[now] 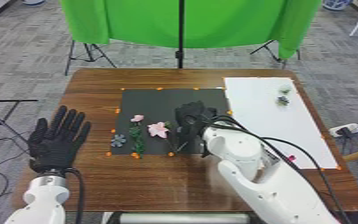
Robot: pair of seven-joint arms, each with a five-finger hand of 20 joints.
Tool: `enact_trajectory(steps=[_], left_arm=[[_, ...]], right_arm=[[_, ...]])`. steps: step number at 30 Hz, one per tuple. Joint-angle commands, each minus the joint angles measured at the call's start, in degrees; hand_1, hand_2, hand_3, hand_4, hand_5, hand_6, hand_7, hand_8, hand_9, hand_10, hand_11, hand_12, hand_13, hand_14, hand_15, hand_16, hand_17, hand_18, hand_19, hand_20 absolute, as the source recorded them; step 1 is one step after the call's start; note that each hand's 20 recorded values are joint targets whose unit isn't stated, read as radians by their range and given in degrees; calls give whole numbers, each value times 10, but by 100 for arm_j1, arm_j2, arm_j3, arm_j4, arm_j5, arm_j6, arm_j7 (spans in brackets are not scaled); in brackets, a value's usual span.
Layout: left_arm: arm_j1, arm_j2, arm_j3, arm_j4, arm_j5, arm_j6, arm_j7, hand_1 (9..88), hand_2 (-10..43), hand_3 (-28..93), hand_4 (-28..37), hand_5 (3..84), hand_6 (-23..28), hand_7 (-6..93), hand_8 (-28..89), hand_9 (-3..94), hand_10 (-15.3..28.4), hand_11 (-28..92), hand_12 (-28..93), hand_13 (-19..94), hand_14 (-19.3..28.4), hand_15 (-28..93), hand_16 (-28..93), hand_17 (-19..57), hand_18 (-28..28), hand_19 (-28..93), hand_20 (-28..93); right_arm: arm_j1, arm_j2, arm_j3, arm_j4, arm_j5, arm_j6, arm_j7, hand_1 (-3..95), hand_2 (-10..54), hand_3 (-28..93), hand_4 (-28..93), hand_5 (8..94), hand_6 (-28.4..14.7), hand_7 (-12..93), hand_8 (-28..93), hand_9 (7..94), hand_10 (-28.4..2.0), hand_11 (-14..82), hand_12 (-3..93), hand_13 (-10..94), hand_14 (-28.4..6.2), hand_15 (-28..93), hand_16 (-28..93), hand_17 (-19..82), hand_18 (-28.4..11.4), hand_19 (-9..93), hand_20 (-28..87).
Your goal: Arrange flowers
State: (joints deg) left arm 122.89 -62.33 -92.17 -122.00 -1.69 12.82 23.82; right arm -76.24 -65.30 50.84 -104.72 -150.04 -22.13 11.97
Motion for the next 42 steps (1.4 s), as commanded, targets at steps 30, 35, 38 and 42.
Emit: enact_trajectory(steps=[30,35,38,42], left_arm=[[36,17,78,33,33,273,98,268,181,765,-283,453,100,130,-108,389,159,223,85,289,161,361,-89,-89,138,356,104],[16,-20,71,53,66,339,83,269,182,765,-283,460,102,133,-109,395,160,228,85,292,160,364,-89,-86,138,355,104],[18,-19,56,52,71,350,91,269,182,765,-283,461,101,135,-110,396,160,228,84,293,160,364,-90,-86,137,355,104],[25,-37,52,48,48,375,96,269,182,765,-283,462,102,135,-111,397,159,229,83,293,161,366,-90,-86,137,355,104]], right_arm=[[279,935,2235,1823,456,995,1150,434,-95,844,-283,463,-24,179,-146,408,-145,123,112,344,-168,273,129,180,-238,608,235],[211,777,2280,1969,452,654,1218,451,-95,847,-283,489,-13,189,-155,435,-124,124,111,378,-155,261,137,190,-231,601,226],[192,725,2278,1999,483,387,1297,457,-95,844,-283,492,-11,188,-155,449,-119,127,112,398,-152,258,139,197,-231,596,222],[208,660,2196,2171,320,415,1269,494,-95,834,-283,516,0,193,-157,502,-118,128,116,484,-127,262,150,247,-217,607,222]])
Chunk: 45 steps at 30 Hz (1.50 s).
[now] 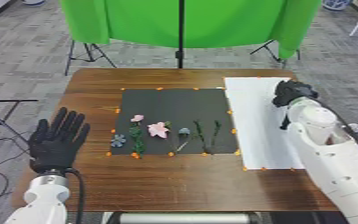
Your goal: Arrange flowers
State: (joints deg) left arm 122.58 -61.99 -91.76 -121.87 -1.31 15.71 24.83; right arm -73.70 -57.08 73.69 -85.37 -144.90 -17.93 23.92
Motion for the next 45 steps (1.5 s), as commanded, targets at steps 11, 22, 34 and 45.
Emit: enact_trajectory(steps=[11,22,34,45], left_arm=[[131,-99,27,-21,58,272,-54,269,182,765,-283,462,101,133,-111,398,159,228,81,292,161,367,-90,-87,138,356,105],[180,-170,-4,16,65,143,-202,269,183,765,-283,463,102,134,-112,401,160,229,80,290,163,370,-93,-90,140,362,105],[106,-225,33,45,222,66,-205,269,185,763,-283,460,101,129,-110,399,160,223,79,290,164,366,-93,-90,140,361,102],[114,-270,0,11,-27,-71,-223,268,185,762,-283,459,102,126,-108,396,159,224,81,288,164,363,-92,-90,140,360,102]], right_arm=[[-426,-152,-35,217,-116,832,157,664,-95,692,-283,695,-13,286,-50,775,-106,135,373,749,-31,275,401,377,-186,735,389],[-838,94,-468,-1570,96,1237,-451,659,-95,688,-283,704,-21,338,-50,793,-108,146,404,762,-30,288,430,379,-192,746,427],[-472,-329,-1417,-1649,-20,651,-1411,641,-95,690,-283,681,-21,326,-53,767,-112,147,394,723,-38,323,411,353,-191,752,446],[-577,-402,-1482,-1494,-370,563,-1275,643,-95,688,-283,673,-15,280,-62,756,-113,139,385,709,-38,323,406,347,-190,751,452]])
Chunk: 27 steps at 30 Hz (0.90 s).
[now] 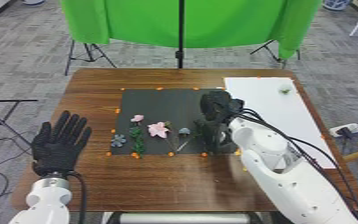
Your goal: Arrange flowers
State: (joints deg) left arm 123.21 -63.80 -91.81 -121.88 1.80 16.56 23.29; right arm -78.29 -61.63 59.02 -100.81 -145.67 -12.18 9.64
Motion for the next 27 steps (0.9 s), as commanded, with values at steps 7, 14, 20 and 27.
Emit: enact_trajectory(steps=[7,14,20,27], left_arm=[[112,-95,-60,-7,-342,-155,-53,271,182,762,-283,460,101,127,-108,396,159,223,80,289,162,364,-92,-88,139,359,102],[91,-100,-37,5,-288,-145,-79,305,147,762,-283,448,101,133,-110,395,157,226,81,291,159,366,-92,-88,140,362,104],[68,-102,-30,7,-297,-164,-73,318,132,761,-283,449,101,134,-111,395,156,228,81,291,158,369,-93,-88,139,365,104],[12,-54,61,36,-254,-225,-135,318,133,759,-283,452,99,138,-113,398,156,233,82,294,158,375,-94,-88,139,366,104]], right_arm=[[-245,136,40,-201,-368,-239,43,616,-95,701,-283,646,-8,233,-152,722,-117,163,349,690,-44,351,396,326,-208,784,489],[-268,178,99,-356,-488,-599,-88,554,-95,760,-283,577,-16,206,-153,582,-149,282,186,574,-96,588,342,295,-240,873,551],[-245,278,238,-528,-294,-483,302,511,-95,797,-283,547,-26,181,-143,564,-155,265,180,549,-118,633,304,285,-247,881,558],[14,445,1005,-70,-585,250,878,434,-95,844,-283,515,-41,151,-127,513,-182,205,167,464,-154,556,155,260,-252,805,495]])
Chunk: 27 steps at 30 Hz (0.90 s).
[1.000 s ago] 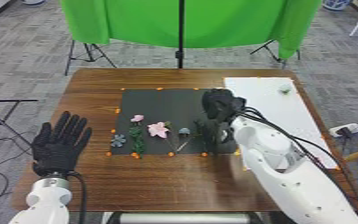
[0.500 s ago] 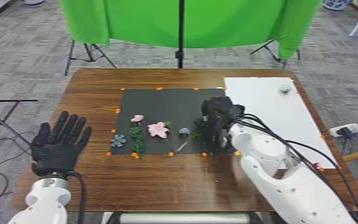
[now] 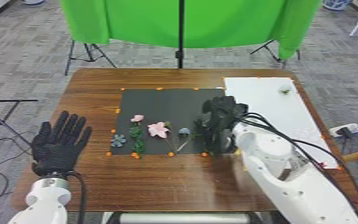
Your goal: Arrange flowers
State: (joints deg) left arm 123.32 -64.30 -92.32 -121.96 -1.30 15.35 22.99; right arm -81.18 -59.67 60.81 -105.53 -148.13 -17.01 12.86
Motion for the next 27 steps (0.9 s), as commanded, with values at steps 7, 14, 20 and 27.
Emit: enact_trajectory(steps=[7,14,20,27], left_arm=[[-77,45,185,94,89,-132,-83,317,134,760,-283,454,99,140,-113,400,156,233,82,295,158,376,-95,-86,138,365,103],[-169,79,325,146,49,-164,-130,299,150,763,-283,455,98,137,-113,400,157,233,82,295,158,376,-95,-86,137,364,103],[-310,91,429,201,60,-177,-170,297,154,762,-283,457,98,136,-112,401,157,232,83,296,159,375,-94,-87,138,363,104],[-255,75,445,170,25,-182,-109,295,156,763,-283,458,98,136,-112,401,157,231,83,296,159,375,-94,-86,137,362,104]], right_arm=[[1140,389,1087,1885,-100,394,826,410,-95,866,-283,399,-46,162,-136,352,-181,100,127,245,-186,192,156,123,-211,550,234],[1615,261,1152,2829,-298,-136,762,414,-95,875,-283,273,-75,114,-117,268,-174,82,118,196,-186,151,160,97,-198,500,181],[2114,88,925,3601,-344,-423,778,472,-95,892,-283,299,-43,151,-138,282,-151,92,101,232,-170,136,154,124,-194,490,159],[2213,-72,1077,3880,-352,-1102,288,505,-95,877,-283,324,-13,176,-155,307,-113,102,87,336,-133,147,151,201,-191,504,157]])
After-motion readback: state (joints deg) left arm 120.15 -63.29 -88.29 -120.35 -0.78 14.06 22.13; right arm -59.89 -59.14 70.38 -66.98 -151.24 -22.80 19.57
